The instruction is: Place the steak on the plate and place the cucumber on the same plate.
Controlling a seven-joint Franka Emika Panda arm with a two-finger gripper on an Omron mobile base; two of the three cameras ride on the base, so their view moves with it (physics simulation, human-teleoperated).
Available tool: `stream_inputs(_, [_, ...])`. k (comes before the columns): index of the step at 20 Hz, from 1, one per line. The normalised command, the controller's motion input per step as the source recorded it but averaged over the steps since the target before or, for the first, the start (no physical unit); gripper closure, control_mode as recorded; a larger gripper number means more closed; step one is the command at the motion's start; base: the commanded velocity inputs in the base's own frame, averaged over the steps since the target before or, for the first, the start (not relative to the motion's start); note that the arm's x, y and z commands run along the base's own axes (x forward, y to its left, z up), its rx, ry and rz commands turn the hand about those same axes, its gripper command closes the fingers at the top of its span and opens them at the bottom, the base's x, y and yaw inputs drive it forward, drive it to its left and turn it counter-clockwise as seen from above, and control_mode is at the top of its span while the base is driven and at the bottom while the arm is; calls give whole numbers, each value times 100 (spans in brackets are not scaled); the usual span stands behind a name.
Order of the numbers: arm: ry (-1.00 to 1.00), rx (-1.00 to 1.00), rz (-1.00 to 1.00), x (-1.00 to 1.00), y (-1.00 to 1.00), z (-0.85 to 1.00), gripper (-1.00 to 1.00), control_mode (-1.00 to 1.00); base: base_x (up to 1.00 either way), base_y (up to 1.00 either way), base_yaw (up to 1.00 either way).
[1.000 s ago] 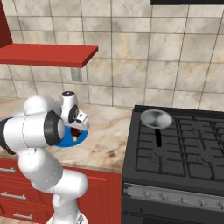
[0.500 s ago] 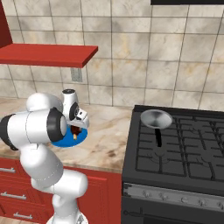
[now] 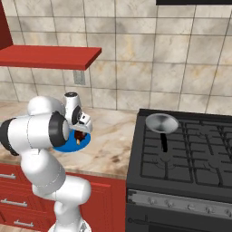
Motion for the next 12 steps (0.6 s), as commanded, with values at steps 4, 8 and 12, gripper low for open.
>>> stream_inputs(4, [0,-6,-3,-24,7,25,-100,-100,0,0,0])
stream_inputs(8, [0,0,-2,-82,24,36,-100,-100,0,0,0])
stream_inputs(12, [-6,0,0,-66,38,64,-100,-100,0,0,0])
